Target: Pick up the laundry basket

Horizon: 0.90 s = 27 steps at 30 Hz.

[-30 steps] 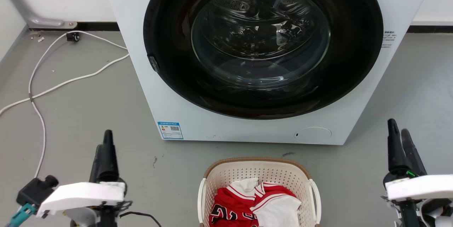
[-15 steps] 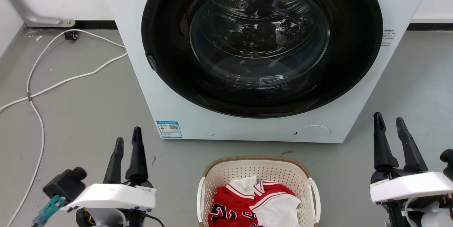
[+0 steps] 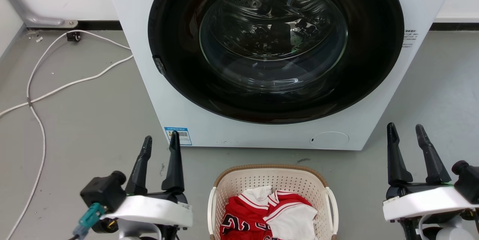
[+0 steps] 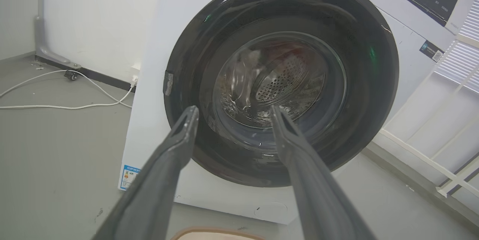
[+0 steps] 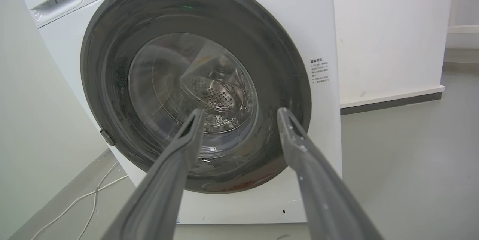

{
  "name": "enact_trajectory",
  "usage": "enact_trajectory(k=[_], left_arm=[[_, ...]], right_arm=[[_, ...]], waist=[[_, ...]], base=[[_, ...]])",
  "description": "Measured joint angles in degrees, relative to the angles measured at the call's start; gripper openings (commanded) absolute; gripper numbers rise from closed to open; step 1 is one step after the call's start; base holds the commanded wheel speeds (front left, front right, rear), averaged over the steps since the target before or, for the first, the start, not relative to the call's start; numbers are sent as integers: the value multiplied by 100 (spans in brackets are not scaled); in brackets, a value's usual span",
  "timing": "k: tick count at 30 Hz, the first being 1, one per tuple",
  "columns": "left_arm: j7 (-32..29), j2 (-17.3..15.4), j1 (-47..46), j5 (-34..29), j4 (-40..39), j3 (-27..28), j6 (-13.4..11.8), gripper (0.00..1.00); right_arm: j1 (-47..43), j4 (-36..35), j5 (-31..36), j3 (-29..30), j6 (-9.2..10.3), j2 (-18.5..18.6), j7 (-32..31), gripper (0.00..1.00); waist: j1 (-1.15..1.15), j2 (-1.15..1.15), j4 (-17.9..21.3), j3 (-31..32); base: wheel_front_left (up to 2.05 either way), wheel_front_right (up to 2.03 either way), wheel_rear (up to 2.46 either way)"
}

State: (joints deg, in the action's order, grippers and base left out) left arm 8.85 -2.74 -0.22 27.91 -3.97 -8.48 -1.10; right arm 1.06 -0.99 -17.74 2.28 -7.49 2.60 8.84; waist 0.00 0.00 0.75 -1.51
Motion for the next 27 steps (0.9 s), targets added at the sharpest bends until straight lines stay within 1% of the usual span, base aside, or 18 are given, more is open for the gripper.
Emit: enact_trajectory(k=[8,9,16,21,27], left_arm=[[112,-10,8,-698,99,-234,-166,100],[153,-36,13,-871,136,-321,-219,100],[244,-113,29,-1270,268,-570,-314,100],[302,-190,51,-1544,415,-710,-453,100],[372,-229,55,-1782,564,-850,-474,100]], right_arm=[[-62,120,443,-22,-1,3,123,100],[-107,187,623,-8,0,3,152,100],[-112,456,1036,13,-1,7,243,100],[-112,558,1357,-14,-1,8,308,100],[-112,569,1669,-46,-1,9,375,100]], waist=[[0,0,9,-16],[0,0,14,-30],[0,0,26,-43],[0,0,45,-47],[0,0,63,-63]], base=[[0,0,0],[0,0,0],[0,0,0],[0,0,0],[0,0,0]])
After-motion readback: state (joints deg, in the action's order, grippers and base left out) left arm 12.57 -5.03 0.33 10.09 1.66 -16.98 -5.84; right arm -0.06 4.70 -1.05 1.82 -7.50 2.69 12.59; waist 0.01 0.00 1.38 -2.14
